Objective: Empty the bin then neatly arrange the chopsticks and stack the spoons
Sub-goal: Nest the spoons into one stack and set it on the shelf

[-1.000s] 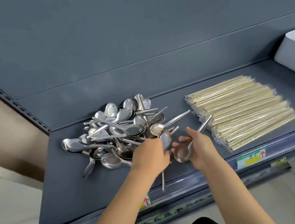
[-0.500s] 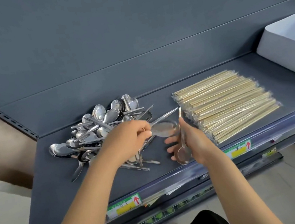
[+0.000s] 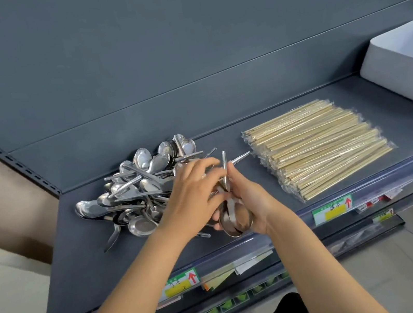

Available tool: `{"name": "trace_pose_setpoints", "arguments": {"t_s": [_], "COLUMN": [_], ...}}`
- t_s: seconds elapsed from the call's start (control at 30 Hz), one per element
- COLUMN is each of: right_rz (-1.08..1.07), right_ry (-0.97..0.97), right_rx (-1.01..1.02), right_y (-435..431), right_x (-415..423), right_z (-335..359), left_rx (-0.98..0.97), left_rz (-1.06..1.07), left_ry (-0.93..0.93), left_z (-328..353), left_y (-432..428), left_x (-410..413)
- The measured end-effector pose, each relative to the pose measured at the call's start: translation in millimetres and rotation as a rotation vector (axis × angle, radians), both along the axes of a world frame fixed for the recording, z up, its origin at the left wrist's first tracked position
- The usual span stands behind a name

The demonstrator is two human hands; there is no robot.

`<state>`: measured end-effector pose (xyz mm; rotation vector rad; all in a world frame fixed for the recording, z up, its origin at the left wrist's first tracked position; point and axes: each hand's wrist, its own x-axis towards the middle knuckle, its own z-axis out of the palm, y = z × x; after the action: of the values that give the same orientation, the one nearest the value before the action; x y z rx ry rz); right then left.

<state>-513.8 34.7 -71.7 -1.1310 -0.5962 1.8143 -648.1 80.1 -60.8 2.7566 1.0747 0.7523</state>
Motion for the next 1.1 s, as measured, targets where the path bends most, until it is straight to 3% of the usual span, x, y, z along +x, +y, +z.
{"name": "trace_pose_setpoints", "arguments": {"t_s": [0.17,0.33,0.4,0.57,0.83,1.1], "right_rz": [-0.093,-0.323,-0.419,-0.512,-0.518,-0.441], "right_ry": [-0.069,0.297,0.317,0.398,0.491,0.532], "right_rx": [0.028,-0.158,-0.184,-0.083,0.023,-0.004], "right_y": [-2,4,6,8,3,-4], "right_x": [-13,-26,-30,-28,-24,-17], "right_z": [-1,-4,-12,-14,-4,-16], "left_rx": [-0.42,-0.61,-0.626,-0.752,-1.004,-1.057], "left_rz": [0.283,0.357,0.371,0.387,0.372,0.282], "left_ry": [-0.354,-0.518,-0.525,-0.334,-0.61,-0.657], "left_z": [-5,0,7,11,5,2], "left_y": [-11,-18,-24,-39,-39,-42], "left_x": [0,-8,-13,-15,-15,-18]}}
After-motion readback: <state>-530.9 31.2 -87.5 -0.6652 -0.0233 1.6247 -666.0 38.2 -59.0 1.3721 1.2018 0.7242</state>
